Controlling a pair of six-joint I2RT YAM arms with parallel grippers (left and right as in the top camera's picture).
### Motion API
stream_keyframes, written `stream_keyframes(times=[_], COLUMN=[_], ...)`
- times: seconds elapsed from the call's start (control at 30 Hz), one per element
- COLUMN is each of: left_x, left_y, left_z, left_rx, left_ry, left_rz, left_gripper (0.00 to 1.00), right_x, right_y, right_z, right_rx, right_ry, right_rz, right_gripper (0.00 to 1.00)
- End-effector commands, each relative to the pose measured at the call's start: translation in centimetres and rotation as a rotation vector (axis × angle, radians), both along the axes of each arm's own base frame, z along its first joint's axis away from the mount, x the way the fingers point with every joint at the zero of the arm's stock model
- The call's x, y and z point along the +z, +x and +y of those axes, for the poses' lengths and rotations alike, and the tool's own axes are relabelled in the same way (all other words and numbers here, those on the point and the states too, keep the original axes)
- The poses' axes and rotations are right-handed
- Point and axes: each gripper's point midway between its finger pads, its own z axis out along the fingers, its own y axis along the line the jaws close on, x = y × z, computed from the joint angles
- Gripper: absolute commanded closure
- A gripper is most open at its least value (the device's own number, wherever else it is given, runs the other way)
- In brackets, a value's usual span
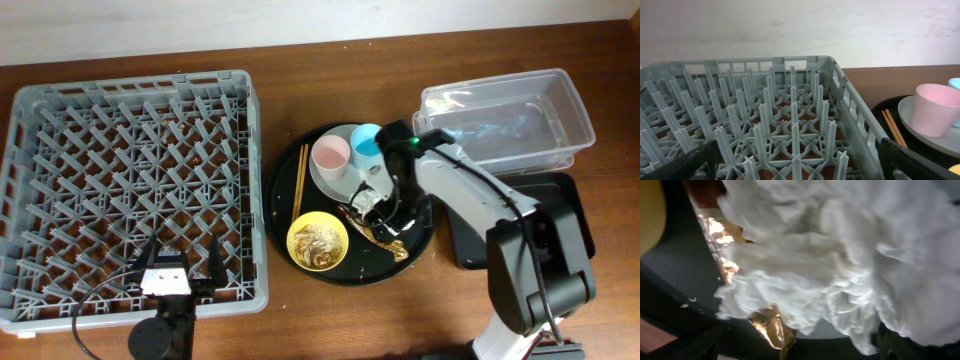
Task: Sort waste into correct bins and load items into the dishwasher rack
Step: 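Lift the wrapper and tissue with the right gripper into the clear bin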
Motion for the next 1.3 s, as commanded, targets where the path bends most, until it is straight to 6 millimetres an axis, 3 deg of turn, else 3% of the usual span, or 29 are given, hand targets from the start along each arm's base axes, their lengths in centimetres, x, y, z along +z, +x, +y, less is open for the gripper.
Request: stream_keyframes(times=[0.0,0.13,0.23,0.37,0.57,0.73,0.8,0.83,0.97,1.1,1.2,1.23,1.27], left_x=[-0.1,-0.1,-0.1,-0.1,-0.1,-0.1,-0.1,-0.1,-0.1,-0.1,-0.1,-0.1,-0.1], left_y=[0.0,0.0,0.0,0.0,0.0,0.0,0.0,0.0,0.0,0.0,0.0,0.0,0.0], left_z=[-0.3,-0.3,-0.3,-0.3,-0.3,-0.3,-0.3,-0.3,-0.3,-0.3,-0.3,-0.3,-0.3], left_rx=[-0.016,-0.016,-0.016,-0.016,-0.016,-0.016,-0.016,-0.016,-0.016,-0.016,-0.016,-0.016,-0.016], left_ry=[0.015,0.014,0.015,0.015,0.015,0.015,0.015,0.015,0.015,0.015,0.015,0.014,0.015], left_rz=[-0.002,-0.002,-0.002,-0.002,-0.002,-0.002,-0.002,-0.002,-0.002,-0.002,-0.002,-0.002,-0.002], left_gripper=[0.00,0.01,0.01,0.01,0.01,0.00,0.01,0.01,0.01,0.01,0.01,0.01,0.01], right_x=[0.2,0.1,-1.1,-2.5,-4.4,-4.4,-4.3,-4.0,-0.4,6.5,10.8,12.2,13.7], right_y=[0.5,1.7,2.0,0.6,-0.4,-0.5,-0.6,-0.6,1.1,3.6,5.8,7.0,9.4], right_z=[0.5,1.8,2.1,3.1,2.6,2.5,2.4,2.4,3.4,4.0,2.1,0.8,-1.4], right_rx=[0.065,0.039,0.037,0.036,0.036,0.036,0.038,0.038,0.041,0.017,-0.104,-0.169,-0.299], right_ry=[-0.151,-0.195,-0.178,-0.099,-0.100,-0.102,-0.107,-0.111,-0.107,-0.098,-0.082,-0.073,-0.049], right_rz=[-0.081,-0.185,-0.215,-0.163,-0.162,-0.159,-0.150,-0.143,-0.151,-0.187,-0.229,-0.255,-0.320], right_gripper=[0.01,0.01,0.02,0.01,0.02,0.34,0.84,0.96,0.96,0.96,0.96,0.96,0.96])
